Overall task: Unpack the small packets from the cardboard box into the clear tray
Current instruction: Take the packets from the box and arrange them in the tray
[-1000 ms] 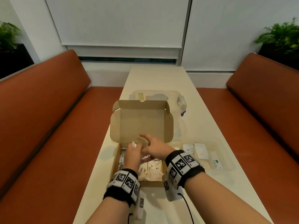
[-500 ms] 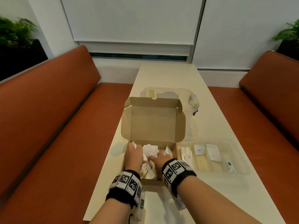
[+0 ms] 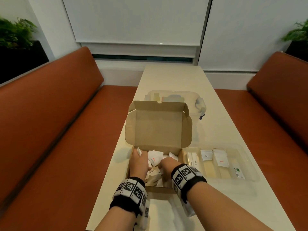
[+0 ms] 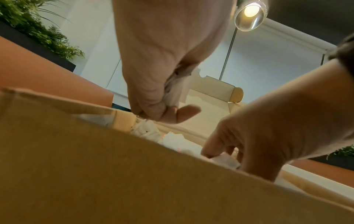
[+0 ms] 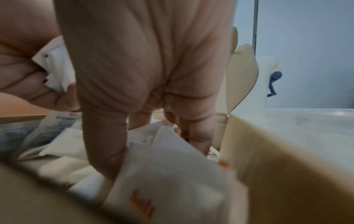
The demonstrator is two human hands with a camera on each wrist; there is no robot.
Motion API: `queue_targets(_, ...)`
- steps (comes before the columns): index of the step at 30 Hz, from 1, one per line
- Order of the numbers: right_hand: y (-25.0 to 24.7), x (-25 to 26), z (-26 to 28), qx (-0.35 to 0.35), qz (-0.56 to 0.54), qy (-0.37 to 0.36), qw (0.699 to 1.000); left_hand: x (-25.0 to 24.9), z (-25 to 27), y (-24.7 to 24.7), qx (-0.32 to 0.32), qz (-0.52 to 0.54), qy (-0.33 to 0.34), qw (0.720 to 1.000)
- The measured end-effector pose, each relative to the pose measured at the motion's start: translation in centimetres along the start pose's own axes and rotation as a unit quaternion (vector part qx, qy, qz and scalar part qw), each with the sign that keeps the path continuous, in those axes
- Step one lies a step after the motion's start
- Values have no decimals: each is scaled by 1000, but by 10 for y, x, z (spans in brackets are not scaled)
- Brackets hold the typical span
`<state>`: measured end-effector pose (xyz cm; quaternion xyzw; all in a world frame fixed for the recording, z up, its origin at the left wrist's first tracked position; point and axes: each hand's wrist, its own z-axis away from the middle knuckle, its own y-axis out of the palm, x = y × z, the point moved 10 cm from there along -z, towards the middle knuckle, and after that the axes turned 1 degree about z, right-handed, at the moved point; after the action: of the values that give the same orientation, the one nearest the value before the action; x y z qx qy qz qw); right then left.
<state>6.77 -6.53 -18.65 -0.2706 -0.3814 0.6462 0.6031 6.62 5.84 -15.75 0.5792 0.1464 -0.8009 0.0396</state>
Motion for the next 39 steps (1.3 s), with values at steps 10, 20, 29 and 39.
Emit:
queue_targets(10,-58,-32,15,-165,-226,20,960,-9,5,-2,-30,3,20,999)
queue_targets(20,-75,-36,29,-141,-490,-21,860,2,-1,17,-16,27,-25,999)
queue_targets(29,-81,-25,36,-132,-560,-77,814,1,7,45,95,266,-93,955)
queue_targets(39,-72,-26,36,-156,-583,-64,795,-6,6,56,165,317,-73,931)
